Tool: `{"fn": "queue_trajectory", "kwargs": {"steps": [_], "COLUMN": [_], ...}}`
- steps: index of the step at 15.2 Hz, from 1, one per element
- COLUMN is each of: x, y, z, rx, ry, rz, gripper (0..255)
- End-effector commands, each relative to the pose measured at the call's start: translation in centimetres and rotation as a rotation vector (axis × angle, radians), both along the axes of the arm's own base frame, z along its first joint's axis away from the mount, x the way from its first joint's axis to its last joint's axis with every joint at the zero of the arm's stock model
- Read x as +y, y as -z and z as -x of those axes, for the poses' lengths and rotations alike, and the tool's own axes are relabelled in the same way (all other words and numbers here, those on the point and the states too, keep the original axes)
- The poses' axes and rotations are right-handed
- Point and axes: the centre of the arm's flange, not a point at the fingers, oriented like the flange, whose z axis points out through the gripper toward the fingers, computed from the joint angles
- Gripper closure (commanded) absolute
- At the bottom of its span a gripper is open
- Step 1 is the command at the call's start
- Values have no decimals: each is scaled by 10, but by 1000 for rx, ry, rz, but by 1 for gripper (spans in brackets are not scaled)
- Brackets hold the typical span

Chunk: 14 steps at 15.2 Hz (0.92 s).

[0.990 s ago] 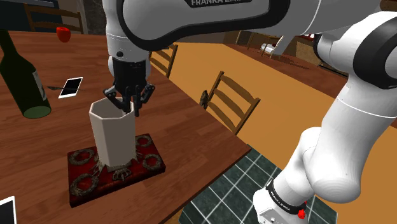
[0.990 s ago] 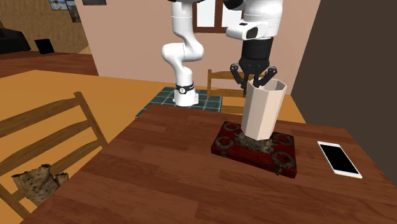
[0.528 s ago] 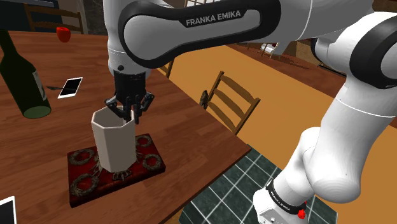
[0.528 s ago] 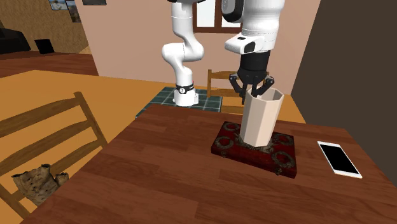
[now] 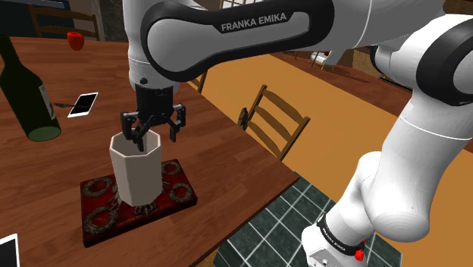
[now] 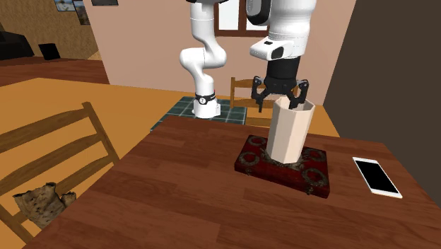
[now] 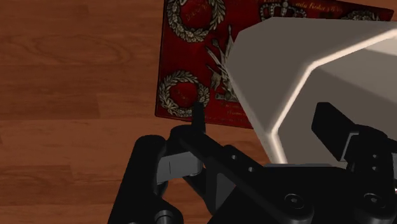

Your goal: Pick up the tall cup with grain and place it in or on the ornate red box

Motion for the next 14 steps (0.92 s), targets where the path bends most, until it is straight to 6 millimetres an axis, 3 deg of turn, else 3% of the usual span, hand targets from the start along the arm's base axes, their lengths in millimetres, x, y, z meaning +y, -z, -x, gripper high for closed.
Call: {"fn": "queue_trajectory", "kwargs": {"steps": [1,3,7,14], "x": [0,0,-1,-1], "y": [0,0,-50,-50], "z": [0,0,-4,-4], "rx": [0,0,0,0], "ry": [0,0,0,0], "rz": [0,0,0,0], "gripper": [0,0,0,0]}}
